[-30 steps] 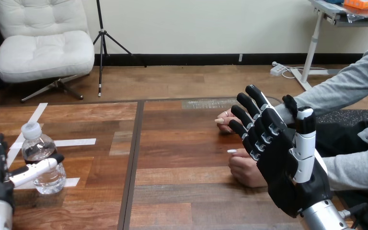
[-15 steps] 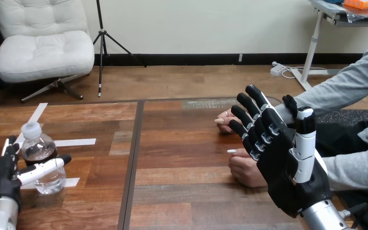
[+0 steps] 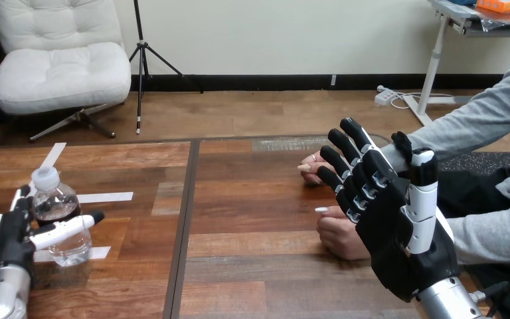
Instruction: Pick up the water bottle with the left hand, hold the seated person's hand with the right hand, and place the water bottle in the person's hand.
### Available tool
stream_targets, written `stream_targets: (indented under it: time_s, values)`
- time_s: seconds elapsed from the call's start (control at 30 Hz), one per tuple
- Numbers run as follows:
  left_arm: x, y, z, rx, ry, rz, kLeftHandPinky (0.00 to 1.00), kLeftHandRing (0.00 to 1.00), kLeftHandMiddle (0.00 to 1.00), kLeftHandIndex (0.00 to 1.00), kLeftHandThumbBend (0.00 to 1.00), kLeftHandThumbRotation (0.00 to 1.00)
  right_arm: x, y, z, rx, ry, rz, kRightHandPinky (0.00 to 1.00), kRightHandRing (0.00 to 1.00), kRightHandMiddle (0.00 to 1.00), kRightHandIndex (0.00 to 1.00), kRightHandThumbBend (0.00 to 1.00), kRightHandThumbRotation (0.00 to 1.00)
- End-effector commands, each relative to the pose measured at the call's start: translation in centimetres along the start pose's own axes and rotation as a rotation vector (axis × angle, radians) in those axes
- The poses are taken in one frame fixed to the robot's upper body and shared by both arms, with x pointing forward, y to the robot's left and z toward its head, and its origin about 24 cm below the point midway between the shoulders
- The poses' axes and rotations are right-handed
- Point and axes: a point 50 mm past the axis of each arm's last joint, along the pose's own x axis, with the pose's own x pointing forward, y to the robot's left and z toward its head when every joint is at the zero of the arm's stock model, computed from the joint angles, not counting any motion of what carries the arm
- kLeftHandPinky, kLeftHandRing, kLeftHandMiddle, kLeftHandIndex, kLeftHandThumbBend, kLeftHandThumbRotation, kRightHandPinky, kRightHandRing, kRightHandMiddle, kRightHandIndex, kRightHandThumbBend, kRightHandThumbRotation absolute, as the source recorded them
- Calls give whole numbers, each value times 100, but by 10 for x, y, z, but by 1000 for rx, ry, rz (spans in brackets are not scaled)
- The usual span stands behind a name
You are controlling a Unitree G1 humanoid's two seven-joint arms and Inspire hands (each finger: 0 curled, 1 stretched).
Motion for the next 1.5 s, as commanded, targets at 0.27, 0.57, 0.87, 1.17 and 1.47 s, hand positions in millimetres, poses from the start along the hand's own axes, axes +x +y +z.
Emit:
stream_targets:
  time_s: [0.27, 0.57, 0.87, 1.17, 1.47]
  values:
    - [17, -5, 39, 13, -67, -20, 100, 100, 100, 100, 97, 12, 9, 4, 15, -18, -73, 39, 100, 100, 100, 100, 89, 100]
    - [18, -10, 40, 3, -57, -26, 100, 100, 100, 100, 95, 12, 9, 4, 16, -16, -76, 39, 100, 100, 100, 100, 89, 100]
    - [19, -12, 40, -11, -50, -30, 100, 100, 100, 100, 96, 13, 9, 4, 15, -19, -75, 39, 100, 100, 100, 100, 89, 100]
    - [20, -14, 40, -15, -34, -34, 100, 100, 100, 100, 96, 13, 9, 4, 15, -14, -78, 41, 100, 100, 100, 100, 88, 100]
    - [21, -14, 40, -4, -19, -38, 100, 100, 100, 100, 96, 15, 8, 4, 15, -16, -78, 41, 100, 100, 100, 100, 88, 100]
